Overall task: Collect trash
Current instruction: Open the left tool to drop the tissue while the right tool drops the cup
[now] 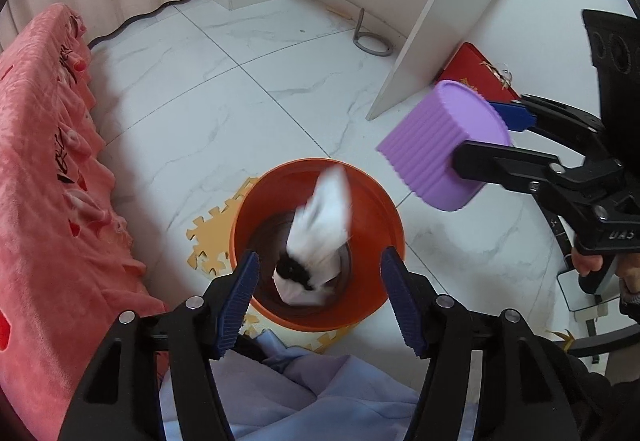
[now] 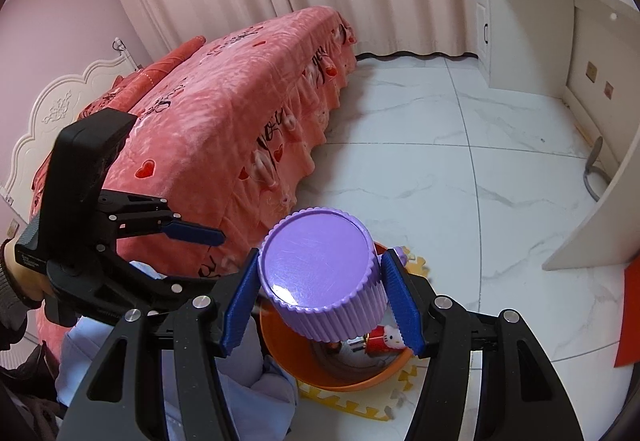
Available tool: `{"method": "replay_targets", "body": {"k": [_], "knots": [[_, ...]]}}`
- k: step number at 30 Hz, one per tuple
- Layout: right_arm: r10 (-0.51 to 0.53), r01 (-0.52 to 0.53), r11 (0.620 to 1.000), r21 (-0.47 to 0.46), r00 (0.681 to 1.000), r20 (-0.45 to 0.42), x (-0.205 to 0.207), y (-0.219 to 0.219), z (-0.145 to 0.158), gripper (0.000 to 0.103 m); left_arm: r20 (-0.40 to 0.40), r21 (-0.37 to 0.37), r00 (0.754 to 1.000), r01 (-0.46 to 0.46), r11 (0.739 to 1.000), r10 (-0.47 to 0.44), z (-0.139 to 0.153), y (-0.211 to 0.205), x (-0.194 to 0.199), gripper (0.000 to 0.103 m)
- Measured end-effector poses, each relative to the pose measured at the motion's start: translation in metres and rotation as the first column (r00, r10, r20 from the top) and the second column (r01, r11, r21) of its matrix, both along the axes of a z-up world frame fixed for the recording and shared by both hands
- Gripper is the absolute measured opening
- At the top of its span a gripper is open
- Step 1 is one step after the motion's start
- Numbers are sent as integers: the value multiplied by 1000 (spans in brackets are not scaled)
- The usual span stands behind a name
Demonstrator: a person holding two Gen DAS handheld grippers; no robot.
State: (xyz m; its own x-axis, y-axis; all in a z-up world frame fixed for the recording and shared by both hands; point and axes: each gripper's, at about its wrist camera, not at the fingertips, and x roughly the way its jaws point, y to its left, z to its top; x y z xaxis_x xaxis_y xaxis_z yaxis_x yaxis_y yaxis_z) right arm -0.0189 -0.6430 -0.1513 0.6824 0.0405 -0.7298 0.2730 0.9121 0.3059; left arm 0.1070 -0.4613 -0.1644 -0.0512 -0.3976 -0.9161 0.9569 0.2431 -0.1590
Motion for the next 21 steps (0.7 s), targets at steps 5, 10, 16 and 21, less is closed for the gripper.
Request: {"method": "replay_targets", "body": {"k": [5, 10, 16, 21], "knots": [[13, -13, 1000, 4, 1000, -3, 9, 3, -4, 60, 4, 6, 1000, -16, 1000, 16, -2, 1, 2, 64], [25, -25, 1000, 10, 1000, -10, 17, 5, -7, 60, 8, 7, 1000, -30, 1000, 30, 1, 6, 2, 64], [15, -15, 1000, 2, 999, -37, 26, 7, -11, 62, 17, 8, 998, -53, 999, 53, 2, 10, 7, 64], [-2, 1, 1000, -13, 999, -41, 25, 8, -12, 72, 16, 9, 998, -60, 998, 60, 4, 12, 7, 64]]}}
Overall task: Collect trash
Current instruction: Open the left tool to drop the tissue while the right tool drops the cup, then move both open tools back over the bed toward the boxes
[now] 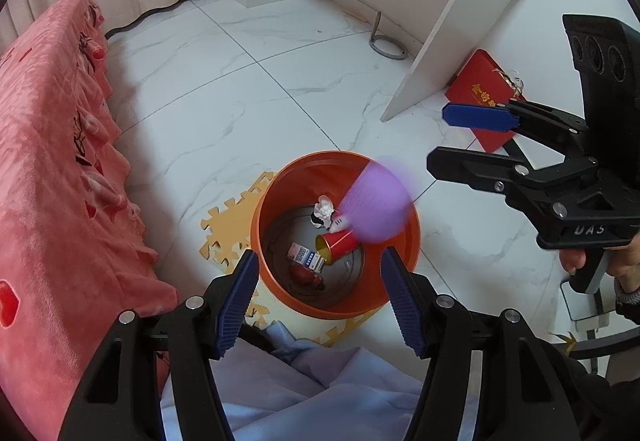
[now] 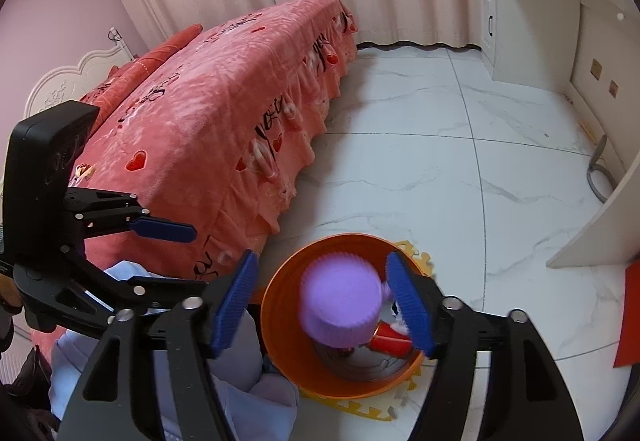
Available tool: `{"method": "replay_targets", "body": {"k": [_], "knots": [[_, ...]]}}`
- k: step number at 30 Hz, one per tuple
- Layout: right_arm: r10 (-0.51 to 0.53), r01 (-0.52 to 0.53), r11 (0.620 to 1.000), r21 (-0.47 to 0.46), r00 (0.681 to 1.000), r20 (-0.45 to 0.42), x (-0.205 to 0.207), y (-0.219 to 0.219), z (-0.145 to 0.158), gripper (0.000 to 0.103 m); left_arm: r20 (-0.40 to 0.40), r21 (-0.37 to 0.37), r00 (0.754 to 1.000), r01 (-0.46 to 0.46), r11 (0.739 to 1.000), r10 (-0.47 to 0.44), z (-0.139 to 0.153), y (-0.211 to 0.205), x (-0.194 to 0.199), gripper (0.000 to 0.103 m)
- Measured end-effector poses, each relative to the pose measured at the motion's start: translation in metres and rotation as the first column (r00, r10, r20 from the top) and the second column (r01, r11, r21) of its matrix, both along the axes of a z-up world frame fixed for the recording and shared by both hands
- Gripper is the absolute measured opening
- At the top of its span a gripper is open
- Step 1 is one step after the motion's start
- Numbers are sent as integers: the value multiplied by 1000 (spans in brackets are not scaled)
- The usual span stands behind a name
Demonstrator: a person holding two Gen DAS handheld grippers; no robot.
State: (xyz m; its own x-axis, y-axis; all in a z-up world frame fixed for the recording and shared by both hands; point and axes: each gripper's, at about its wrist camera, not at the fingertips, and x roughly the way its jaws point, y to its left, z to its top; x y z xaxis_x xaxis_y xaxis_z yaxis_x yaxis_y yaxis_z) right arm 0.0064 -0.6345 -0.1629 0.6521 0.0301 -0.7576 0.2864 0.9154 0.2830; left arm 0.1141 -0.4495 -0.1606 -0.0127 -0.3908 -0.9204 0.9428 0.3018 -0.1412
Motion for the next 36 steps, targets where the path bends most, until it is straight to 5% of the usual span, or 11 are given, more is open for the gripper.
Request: {"method": "replay_targets", "body": {"k": [16, 18, 21, 36], "knots": [[79, -78, 997, -12, 996, 37, 3, 34, 29, 73, 45, -35, 997, -58, 998, 59, 25, 37, -1, 65], [98, -97, 995, -17, 994, 43, 5, 44, 34, 75, 70, -37, 995, -75, 996, 78, 30, 46, -3, 81], [125, -124, 992, -22, 991, 57, 7, 59, 43, 79, 99, -58, 989, -104, 993, 110, 40, 64, -4, 83], [335, -330, 942, -58, 937, 102, 42, 165, 85, 85, 187, -134, 916, -334, 933, 355, 86, 180, -3, 92]]}}
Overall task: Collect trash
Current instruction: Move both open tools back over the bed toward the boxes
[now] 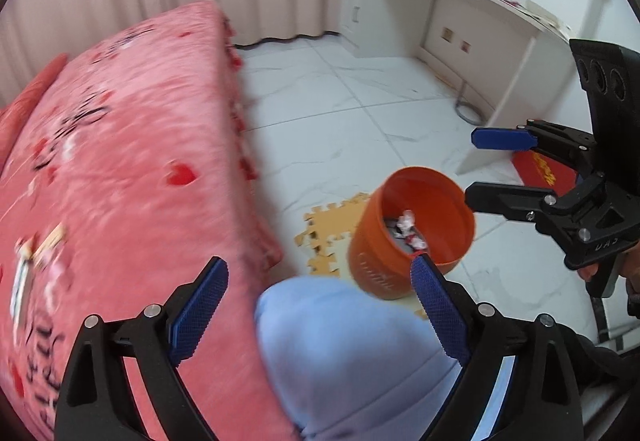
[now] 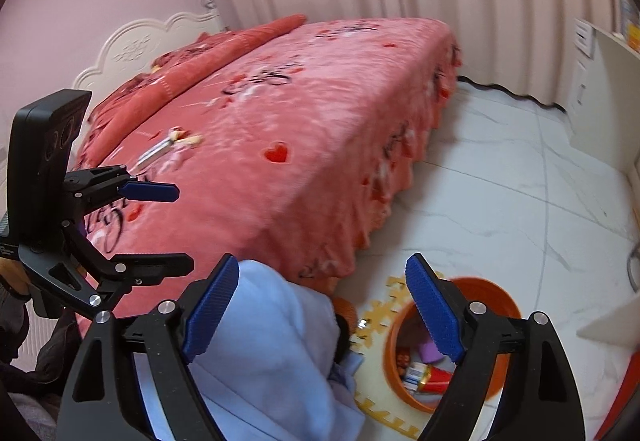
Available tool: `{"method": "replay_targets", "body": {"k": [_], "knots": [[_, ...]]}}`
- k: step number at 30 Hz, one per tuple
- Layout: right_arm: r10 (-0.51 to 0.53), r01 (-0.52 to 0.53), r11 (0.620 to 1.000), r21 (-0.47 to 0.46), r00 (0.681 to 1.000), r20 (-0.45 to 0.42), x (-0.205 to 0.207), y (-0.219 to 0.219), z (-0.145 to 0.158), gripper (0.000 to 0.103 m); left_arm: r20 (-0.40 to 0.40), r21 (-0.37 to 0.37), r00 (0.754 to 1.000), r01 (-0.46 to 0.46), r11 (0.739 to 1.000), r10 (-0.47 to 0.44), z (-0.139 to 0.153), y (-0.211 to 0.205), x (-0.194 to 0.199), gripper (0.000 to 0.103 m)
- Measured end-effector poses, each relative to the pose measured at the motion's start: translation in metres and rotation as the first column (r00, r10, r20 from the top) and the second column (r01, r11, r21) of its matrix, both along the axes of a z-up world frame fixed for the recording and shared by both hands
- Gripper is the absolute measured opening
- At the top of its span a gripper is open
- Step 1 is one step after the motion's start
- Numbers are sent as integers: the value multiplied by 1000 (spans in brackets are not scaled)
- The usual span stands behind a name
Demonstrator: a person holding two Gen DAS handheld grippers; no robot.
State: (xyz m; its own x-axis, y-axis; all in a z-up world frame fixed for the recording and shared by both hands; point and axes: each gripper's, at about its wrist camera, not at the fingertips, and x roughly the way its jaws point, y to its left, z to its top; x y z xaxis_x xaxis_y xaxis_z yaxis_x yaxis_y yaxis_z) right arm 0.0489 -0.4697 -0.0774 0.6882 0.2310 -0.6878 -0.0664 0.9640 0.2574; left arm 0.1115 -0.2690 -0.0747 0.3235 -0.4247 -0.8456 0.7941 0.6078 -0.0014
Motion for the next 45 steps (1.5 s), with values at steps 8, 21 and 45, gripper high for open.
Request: {"method": "replay_targets", "body": {"k": [8, 21, 45], "knots": [[114, -114, 993, -3, 993, 15, 26, 66, 15, 89, 22, -10, 991, -132, 991, 132, 12, 70, 1, 95], [283, -283, 959, -13, 959, 19, 71, 161, 25, 91, 22, -5, 946, -324, 946, 324, 14, 172, 8, 95], [452, -452, 891, -28, 892, -25, 189, 272, 12, 91, 0, 17, 895, -447, 895, 447, 3, 274, 100, 95]]}}
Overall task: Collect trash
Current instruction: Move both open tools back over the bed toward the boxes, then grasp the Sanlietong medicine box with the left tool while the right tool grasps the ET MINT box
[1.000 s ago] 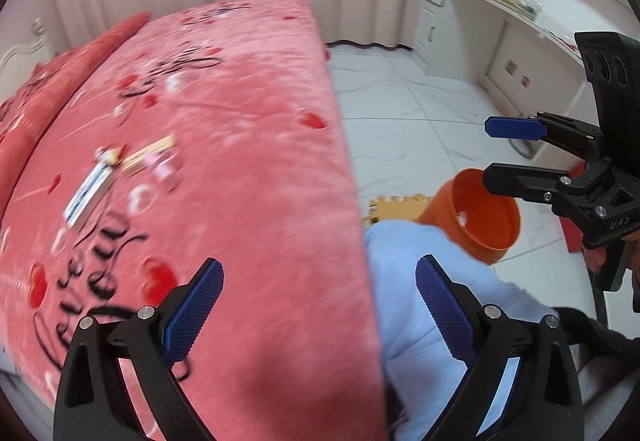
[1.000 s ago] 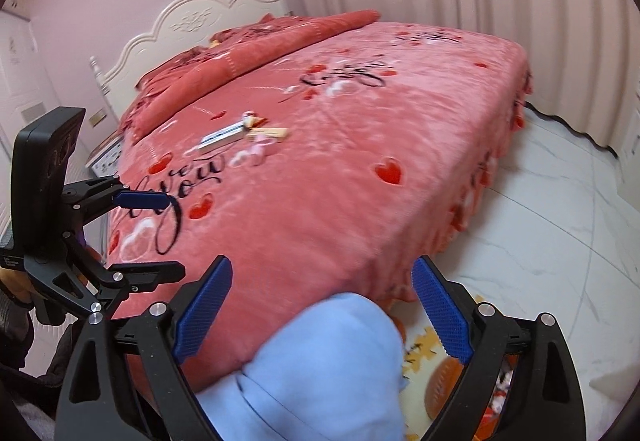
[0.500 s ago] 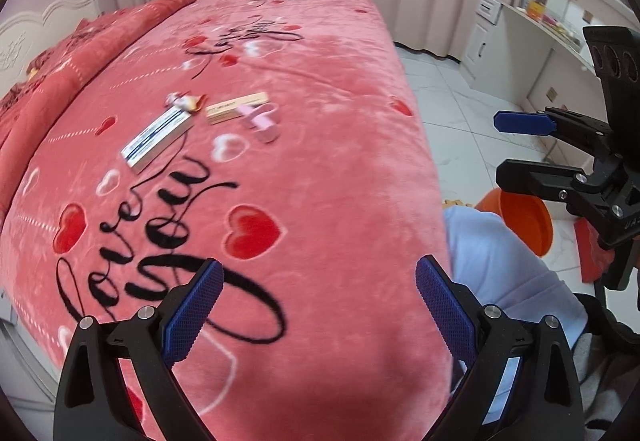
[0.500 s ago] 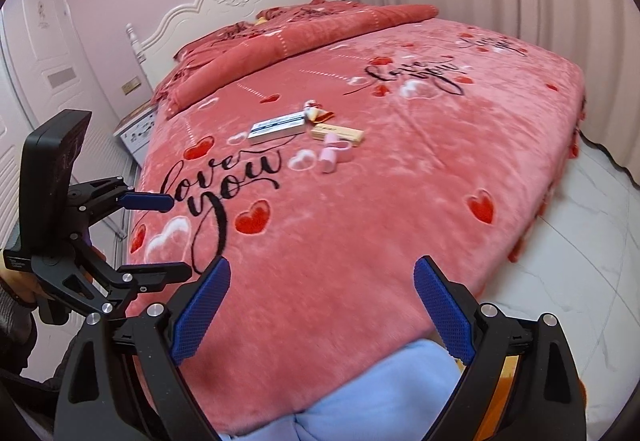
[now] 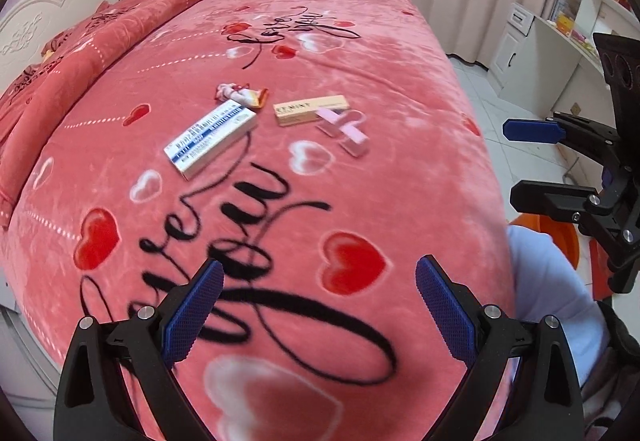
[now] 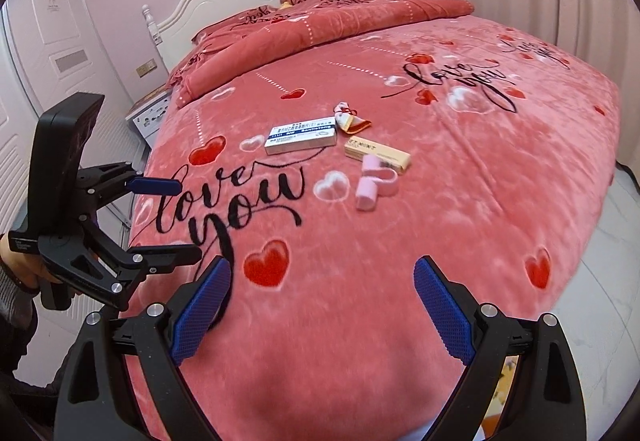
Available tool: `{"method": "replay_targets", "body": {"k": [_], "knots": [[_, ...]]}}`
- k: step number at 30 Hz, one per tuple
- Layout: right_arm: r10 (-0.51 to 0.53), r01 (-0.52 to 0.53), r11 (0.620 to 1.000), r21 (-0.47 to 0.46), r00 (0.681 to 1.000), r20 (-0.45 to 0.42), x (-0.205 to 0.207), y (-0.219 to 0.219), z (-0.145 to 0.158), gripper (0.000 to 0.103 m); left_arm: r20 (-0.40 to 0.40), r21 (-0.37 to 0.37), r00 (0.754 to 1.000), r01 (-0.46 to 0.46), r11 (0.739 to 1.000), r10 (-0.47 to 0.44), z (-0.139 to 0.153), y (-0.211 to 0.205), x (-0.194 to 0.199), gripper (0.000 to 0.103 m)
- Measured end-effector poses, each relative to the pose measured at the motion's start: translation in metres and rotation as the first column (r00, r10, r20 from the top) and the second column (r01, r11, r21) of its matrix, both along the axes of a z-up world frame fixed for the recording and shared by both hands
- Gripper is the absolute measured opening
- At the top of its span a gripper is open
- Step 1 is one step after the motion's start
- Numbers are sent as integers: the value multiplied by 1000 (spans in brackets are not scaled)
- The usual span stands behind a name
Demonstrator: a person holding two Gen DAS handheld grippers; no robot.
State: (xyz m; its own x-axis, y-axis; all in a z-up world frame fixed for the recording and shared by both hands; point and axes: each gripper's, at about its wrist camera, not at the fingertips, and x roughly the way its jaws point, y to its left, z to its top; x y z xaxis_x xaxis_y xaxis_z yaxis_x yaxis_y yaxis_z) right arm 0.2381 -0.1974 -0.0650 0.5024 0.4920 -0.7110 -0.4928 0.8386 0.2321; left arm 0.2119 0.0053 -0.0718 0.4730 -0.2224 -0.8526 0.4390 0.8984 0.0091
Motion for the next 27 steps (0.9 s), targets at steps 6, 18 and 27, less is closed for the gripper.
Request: {"method": "replay_targets", "body": {"k": [6, 18, 27], "knots": [[29, -29, 999, -17, 1000, -1, 38, 17, -7, 91, 4, 26, 999, 33, 999, -33, 0, 15, 44, 95], [114, -112, 990, -89, 993, 13, 136, 52, -30, 91, -16, 67, 990, 142, 988, -141, -26, 41, 142, 95], [188, -191, 965, -180, 982, -31, 196, 79, -66, 86, -58, 41, 970, 240, 970, -237, -58, 47, 192, 95]]}}
